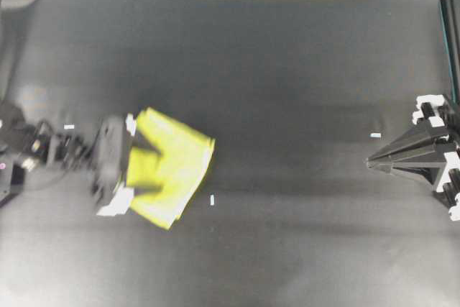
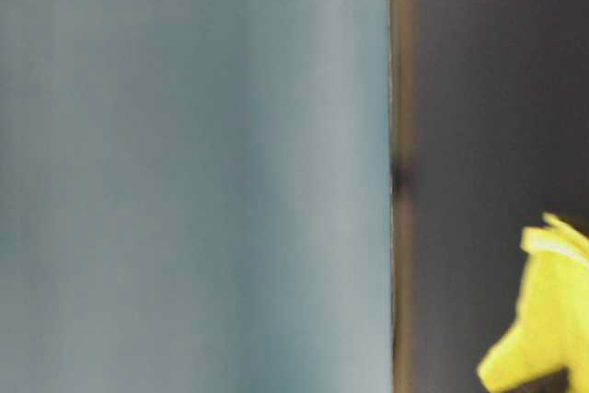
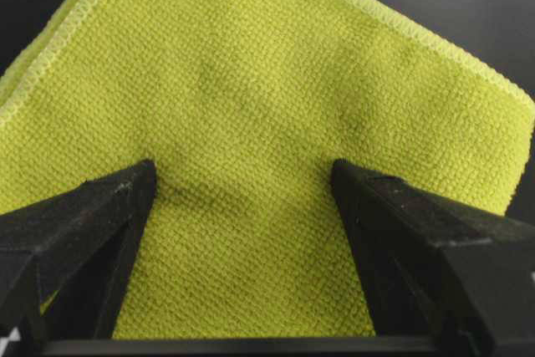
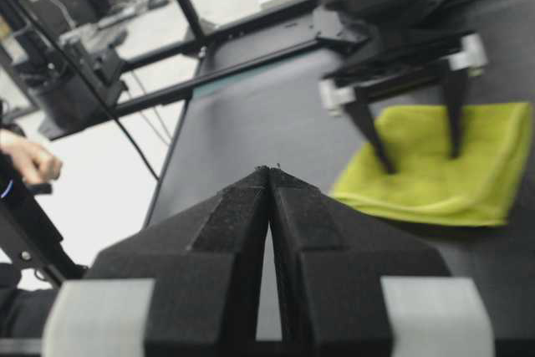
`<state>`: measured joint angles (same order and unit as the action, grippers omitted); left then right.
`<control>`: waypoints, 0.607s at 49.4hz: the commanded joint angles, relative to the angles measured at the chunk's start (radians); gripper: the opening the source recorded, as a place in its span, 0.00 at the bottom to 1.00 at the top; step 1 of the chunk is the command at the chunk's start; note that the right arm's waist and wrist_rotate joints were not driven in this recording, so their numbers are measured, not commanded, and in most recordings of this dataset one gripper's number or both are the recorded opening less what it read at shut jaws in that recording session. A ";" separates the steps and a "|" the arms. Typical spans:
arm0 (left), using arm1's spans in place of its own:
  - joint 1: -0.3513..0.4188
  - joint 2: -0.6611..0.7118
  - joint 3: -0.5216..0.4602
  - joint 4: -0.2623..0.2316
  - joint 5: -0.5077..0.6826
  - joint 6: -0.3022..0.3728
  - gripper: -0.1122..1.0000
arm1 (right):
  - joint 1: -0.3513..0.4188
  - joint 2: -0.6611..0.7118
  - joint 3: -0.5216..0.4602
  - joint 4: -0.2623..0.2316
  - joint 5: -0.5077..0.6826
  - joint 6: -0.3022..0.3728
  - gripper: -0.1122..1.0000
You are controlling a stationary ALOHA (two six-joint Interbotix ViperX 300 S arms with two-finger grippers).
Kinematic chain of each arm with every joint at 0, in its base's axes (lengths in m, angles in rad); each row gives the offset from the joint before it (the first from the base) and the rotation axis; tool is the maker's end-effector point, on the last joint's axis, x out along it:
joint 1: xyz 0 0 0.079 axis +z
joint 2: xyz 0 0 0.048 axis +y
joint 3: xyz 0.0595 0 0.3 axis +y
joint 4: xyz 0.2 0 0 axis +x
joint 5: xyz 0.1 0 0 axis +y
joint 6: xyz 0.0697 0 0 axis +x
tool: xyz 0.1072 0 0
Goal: Push a yellow cloth with the left arm to wipe the desk.
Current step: 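Drag the yellow cloth with the left gripper toward the near-left table area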
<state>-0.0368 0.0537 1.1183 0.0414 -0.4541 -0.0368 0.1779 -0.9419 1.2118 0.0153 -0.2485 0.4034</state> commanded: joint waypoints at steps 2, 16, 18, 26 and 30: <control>-0.097 -0.014 0.009 0.003 0.005 -0.002 0.85 | 0.000 0.008 -0.006 0.002 -0.006 0.002 0.10; -0.287 -0.014 0.015 0.003 0.025 -0.006 0.85 | 0.000 0.008 -0.006 0.003 -0.008 0.000 0.10; -0.311 -0.014 0.015 0.003 0.031 -0.009 0.85 | 0.000 0.008 -0.006 0.003 -0.008 0.000 0.10; -0.380 -0.014 0.009 0.005 0.037 -0.029 0.85 | 0.000 0.008 -0.006 0.003 -0.011 0.000 0.10; -0.385 -0.014 0.008 0.003 0.037 -0.040 0.85 | -0.002 0.008 -0.006 0.003 -0.014 0.002 0.10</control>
<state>-0.4019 0.0383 1.1290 0.0414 -0.4234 -0.0660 0.1779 -0.9419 1.2118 0.0153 -0.2516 0.4050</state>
